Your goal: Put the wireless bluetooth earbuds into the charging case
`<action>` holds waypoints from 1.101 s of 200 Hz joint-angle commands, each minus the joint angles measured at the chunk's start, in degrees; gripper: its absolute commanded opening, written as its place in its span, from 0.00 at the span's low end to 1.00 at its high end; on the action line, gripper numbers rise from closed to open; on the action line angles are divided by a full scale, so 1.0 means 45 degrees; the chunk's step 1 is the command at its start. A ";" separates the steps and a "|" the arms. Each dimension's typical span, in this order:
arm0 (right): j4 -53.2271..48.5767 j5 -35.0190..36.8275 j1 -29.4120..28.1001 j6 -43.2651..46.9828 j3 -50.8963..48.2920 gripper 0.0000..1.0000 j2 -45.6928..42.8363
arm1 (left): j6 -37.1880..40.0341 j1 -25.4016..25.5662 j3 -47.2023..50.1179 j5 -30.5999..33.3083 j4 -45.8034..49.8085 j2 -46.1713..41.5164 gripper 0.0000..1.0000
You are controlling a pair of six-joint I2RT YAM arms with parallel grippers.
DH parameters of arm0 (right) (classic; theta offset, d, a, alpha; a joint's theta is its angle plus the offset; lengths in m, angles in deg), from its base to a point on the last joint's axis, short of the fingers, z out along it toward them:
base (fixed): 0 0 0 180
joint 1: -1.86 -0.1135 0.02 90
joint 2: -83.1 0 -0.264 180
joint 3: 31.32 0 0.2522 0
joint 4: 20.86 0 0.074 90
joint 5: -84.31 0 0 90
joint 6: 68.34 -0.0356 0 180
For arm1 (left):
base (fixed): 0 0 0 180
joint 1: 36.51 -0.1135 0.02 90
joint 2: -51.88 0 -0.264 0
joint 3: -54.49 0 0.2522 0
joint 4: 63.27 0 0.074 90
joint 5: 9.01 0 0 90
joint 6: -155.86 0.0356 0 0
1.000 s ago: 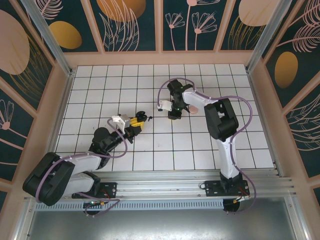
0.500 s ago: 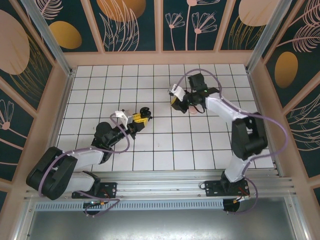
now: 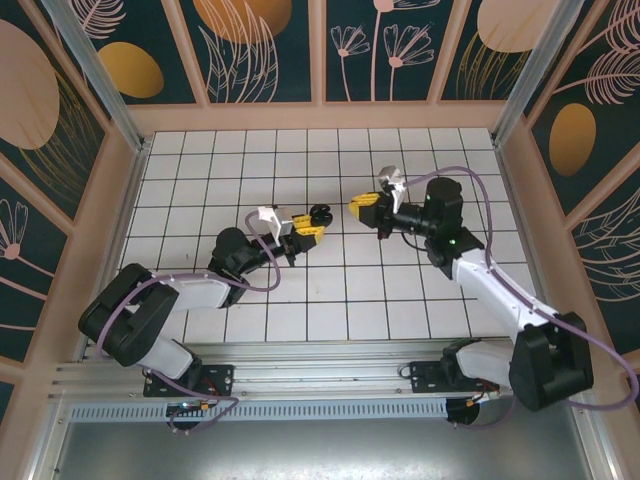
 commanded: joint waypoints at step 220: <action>0.4311 -0.0008 -0.1899 -0.2985 -0.0098 0.10 0.0867 | 0.0465 0.0280 -0.0877 -0.0556 -0.0055 -0.0133 0.08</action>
